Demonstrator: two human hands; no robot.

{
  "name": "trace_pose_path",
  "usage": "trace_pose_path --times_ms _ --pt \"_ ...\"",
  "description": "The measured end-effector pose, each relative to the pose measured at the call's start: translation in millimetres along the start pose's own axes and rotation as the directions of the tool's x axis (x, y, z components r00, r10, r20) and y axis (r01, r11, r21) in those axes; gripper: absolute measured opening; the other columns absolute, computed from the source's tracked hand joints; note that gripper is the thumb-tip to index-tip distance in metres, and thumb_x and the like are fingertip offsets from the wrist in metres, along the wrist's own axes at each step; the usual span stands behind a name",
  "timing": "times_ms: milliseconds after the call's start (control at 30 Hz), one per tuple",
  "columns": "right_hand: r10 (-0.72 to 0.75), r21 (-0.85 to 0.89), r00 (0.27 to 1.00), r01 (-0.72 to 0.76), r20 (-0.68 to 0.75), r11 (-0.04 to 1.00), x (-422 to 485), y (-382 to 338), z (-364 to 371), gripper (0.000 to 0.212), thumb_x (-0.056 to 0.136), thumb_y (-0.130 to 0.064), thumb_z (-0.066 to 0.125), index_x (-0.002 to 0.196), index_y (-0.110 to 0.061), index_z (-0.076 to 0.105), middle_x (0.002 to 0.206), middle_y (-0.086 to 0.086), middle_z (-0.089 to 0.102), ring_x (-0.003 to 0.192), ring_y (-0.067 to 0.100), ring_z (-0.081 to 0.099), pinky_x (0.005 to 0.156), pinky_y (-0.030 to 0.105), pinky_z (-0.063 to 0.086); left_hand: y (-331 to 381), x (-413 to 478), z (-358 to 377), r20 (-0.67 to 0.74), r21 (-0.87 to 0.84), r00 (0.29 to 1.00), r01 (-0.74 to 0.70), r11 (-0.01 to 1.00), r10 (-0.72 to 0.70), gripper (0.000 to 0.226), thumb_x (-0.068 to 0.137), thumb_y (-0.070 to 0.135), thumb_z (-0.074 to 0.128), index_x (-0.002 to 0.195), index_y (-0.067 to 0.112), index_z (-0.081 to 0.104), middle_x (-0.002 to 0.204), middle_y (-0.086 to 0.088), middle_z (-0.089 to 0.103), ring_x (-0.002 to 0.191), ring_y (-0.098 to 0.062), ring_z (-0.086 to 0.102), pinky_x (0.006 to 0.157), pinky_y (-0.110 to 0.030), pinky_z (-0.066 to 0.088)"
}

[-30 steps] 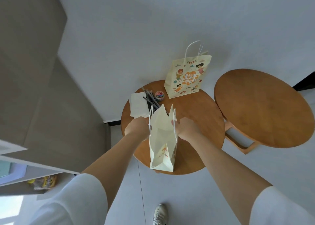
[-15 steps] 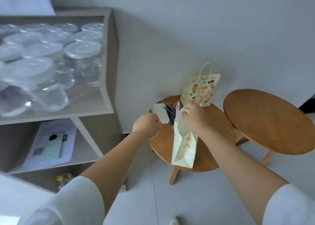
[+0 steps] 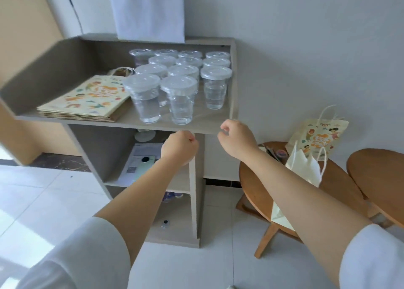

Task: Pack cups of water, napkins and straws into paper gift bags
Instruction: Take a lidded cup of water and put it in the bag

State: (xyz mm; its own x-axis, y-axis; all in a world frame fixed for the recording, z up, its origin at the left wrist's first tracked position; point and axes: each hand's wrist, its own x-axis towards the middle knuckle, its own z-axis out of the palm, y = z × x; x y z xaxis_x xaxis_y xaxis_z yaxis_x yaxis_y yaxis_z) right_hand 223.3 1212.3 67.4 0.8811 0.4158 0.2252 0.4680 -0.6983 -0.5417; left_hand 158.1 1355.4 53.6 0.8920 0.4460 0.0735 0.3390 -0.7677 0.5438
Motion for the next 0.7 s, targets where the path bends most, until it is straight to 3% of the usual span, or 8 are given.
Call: trace_pose_path --times_ms 100,167,300,433,500,567,700 --pt "-0.074 0.019 0.997 0.073 0.013 0.997 20 -25 9 0.033 0.093 -0.022 0.046 0.122 -0.008 0.054 0.126 0.006 0.052 0.112 0.023 0.051 0.088 0.031 0.042 -13 15 -18 -0.062 -0.041 0.996 0.058 0.997 -0.061 0.012 0.089 0.020 0.051 0.099 0.020 0.057 0.094 -0.005 0.063 0.085 -0.025 0.055 0.073 -0.033 0.049" --pt "-0.135 0.048 0.991 0.136 -0.019 0.990 36 -40 13 0.036 0.093 -0.026 0.049 0.125 -0.009 0.051 0.128 0.006 0.051 0.114 0.023 0.051 0.089 0.029 0.041 -21 29 -24 -0.084 -0.103 0.992 0.086 0.991 -0.095 0.039 0.090 0.025 0.055 0.127 0.014 0.051 0.117 -0.006 0.061 0.105 -0.024 0.057 0.081 -0.029 0.043" --pt "-0.302 0.037 0.947 0.308 -0.110 0.951 77 -61 13 0.056 0.089 -0.036 0.057 0.136 -0.013 0.040 0.138 0.006 0.038 0.126 0.024 0.038 0.099 0.028 0.032 -25 62 -31 -0.090 -0.218 0.986 0.115 0.969 -0.137 0.077 0.085 0.039 0.066 0.145 0.010 0.028 0.142 -0.006 0.045 0.127 -0.023 0.046 0.096 -0.033 0.041" --pt "-0.320 -0.008 0.947 0.320 -0.004 0.947 117 -77 11 0.073 0.084 -0.053 0.057 0.144 -0.022 0.029 0.153 0.005 0.016 0.140 0.027 0.015 0.112 0.044 0.025 -20 95 -31 -0.079 -0.402 0.980 0.138 0.905 -0.185 0.104 0.068 0.046 0.080 0.148 0.015 0.021 0.145 -0.004 0.041 0.129 -0.023 0.044 0.101 -0.037 0.042" --pt "-0.312 -0.037 0.948 0.314 0.053 0.949 128 -79 13 0.072 0.083 -0.058 0.055 0.140 -0.018 0.036 0.149 0.006 0.026 0.138 0.026 0.021 0.111 0.042 0.026 -13 105 -26 -0.061 -0.505 0.982 0.125 0.854 -0.180 0.106 0.058 0.045 0.082 0.143 0.013 0.027 0.137 -0.004 0.049 0.121 -0.022 0.050 0.093 -0.035 0.046" --pt "-0.343 -0.064 0.939 0.345 0.038 0.936 131 -77 17 0.066 0.084 -0.059 0.053 0.129 -0.011 0.048 0.136 0.006 0.043 0.128 0.025 0.034 0.105 0.036 0.031 -10 109 -19 -0.077 -0.561 0.982 0.100 0.822 -0.172 0.096 0.055 0.044 0.076 0.135 0.014 0.034 0.124 -0.005 0.058 0.108 -0.019 0.057 0.082 -0.032 0.049" --pt "-0.363 -0.030 0.932 0.363 -0.011 0.932 120 -69 15 0.062 0.083 -0.058 0.056 0.122 -0.011 0.053 0.129 0.004 0.048 0.123 0.026 0.035 0.100 0.032 0.032 -10 97 -13 -0.102 -0.593 0.983 0.064 0.802 -0.154 0.076 0.061 0.039 0.079 0.123 0.021 0.038 0.117 -0.001 0.059 0.106 -0.019 0.058 0.087 -0.039 0.051"
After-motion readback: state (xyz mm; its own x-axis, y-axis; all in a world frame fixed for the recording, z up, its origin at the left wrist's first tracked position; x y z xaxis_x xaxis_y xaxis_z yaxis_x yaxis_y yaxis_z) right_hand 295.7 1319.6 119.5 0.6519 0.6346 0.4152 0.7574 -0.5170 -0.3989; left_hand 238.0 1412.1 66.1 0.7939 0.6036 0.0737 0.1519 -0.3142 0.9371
